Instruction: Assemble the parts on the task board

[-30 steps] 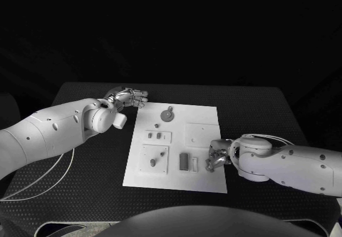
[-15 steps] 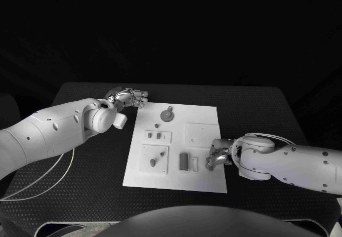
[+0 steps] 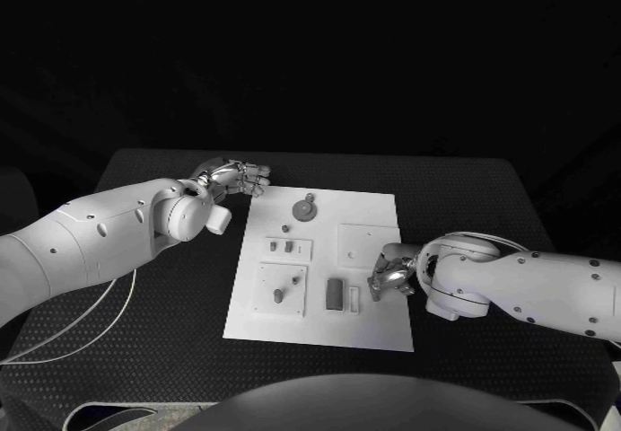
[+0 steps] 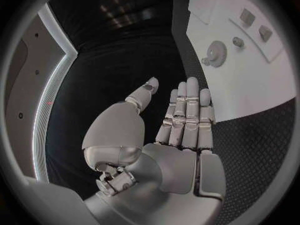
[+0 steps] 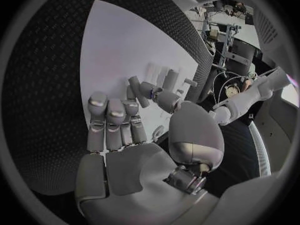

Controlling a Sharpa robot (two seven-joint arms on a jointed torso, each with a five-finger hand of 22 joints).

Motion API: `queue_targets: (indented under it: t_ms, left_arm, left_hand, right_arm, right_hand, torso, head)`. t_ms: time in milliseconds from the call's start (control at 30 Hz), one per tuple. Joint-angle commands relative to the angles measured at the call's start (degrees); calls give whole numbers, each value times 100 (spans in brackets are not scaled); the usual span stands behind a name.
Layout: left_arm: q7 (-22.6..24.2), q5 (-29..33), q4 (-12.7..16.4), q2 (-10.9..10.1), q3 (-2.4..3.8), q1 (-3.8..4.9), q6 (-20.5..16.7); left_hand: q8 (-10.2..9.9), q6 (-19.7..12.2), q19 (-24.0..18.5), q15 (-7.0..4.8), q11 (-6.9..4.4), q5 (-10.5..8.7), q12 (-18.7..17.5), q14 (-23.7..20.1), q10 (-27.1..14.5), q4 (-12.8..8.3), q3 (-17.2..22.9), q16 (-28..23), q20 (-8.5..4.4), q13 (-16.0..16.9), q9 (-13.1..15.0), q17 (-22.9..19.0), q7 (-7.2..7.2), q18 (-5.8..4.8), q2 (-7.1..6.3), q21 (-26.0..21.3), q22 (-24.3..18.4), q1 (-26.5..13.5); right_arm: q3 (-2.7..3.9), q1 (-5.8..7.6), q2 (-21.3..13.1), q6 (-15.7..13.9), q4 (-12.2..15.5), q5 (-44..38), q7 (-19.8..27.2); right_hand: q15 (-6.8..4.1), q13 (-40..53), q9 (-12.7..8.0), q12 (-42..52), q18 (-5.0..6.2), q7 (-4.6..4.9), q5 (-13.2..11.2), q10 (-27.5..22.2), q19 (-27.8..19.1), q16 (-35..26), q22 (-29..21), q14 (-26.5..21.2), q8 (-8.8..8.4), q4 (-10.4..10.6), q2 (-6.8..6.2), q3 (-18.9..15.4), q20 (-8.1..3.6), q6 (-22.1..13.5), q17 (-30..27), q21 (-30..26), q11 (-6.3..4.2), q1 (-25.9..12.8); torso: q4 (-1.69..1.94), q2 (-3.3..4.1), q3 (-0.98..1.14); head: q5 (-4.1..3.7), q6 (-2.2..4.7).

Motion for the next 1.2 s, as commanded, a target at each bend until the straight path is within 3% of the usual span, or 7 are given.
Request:
queue_targets:
  t_ms: [33, 400, 533, 1000, 1200]
  left_arm:
    - [26, -37, 13, 14, 3, 4, 98]
    - [23, -39, 24, 14, 3, 5, 102]
    - [23, -43, 25, 17, 3, 5, 109]
    - [18, -48, 27, 6, 3, 5, 116]
    - [16, -51, 30, 2, 3, 5, 119]
  left_hand:
    - [21, -26, 9, 42, -11, -1, -6, 17, -16, 7, 2, -22, 28, -7, -9, 7, -31, 61, 8, -31, 8, -17]
    - [24, -24, 9, 42, -11, 0, -6, 17, -18, 3, 1, -25, 28, -7, -9, 12, -30, 61, 5, -33, 11, -14]
    - [26, -23, 9, 43, -10, 0, -6, 17, -18, 3, 1, -27, 28, -7, -9, 14, -30, 60, 5, -34, 12, -14]
    - [28, -23, 10, 43, -9, 1, -6, 18, -20, 2, 1, -31, 28, -8, -10, 20, -29, 60, 4, -37, 17, -12]
    - [28, -23, 11, 43, -9, 2, -6, 18, -20, 2, 1, -32, 28, -8, -10, 21, -29, 59, 4, -38, 18, -12]
  right_arm:
    - [0, 13, 40, -26, 12, 463, -16]
    - [-3, 13, 219, 258, -66, 984, -79]
    - [-3, 12, 268, 350, -83, 1050, -118]
    - [-3, 7, 353, 435, -154, 1059, -208]
    - [-3, -23, 380, 466, -183, 1079, -225]
  right_hand:
    - [-2, 9, 64, -43, 210, 14, 50, 50, 46, -39, -8, 24, 72, -22, 78, -10, -7, 30, 9, 14, -30, 8]
    - [-1, 37, 41, -67, 210, 17, 114, 30, 24, -62, -13, 8, 67, -58, 119, -57, 1, 25, 37, 13, -27, -42]
    - [0, 49, 34, -73, 210, 18, 130, 21, 14, -68, -13, 1, 67, -69, 138, -80, 6, 27, 50, 15, -26, -66]
    - [0, 90, 21, -87, 210, 10, 186, -3, -12, -80, -8, -14, 87, -102, 155, -158, 20, 63, 91, 27, -32, -152]
    - [-19, 144, 16, -104, 210, -17, 203, -33, -33, -98, -8, -25, 129, -112, 180, -340, 30, 132, 138, 44, -58, -281]
  torso:
    - [4, -2, -3]
    - [-15, 0, 0]
    - [-3, -2, 1]
    - [-1, 0, 2]
    - [0, 1, -1]
  head:
    - [10, 0]
    - [17, 0]
    - [14, 0]
    - [24, 0]
    - [36, 0]
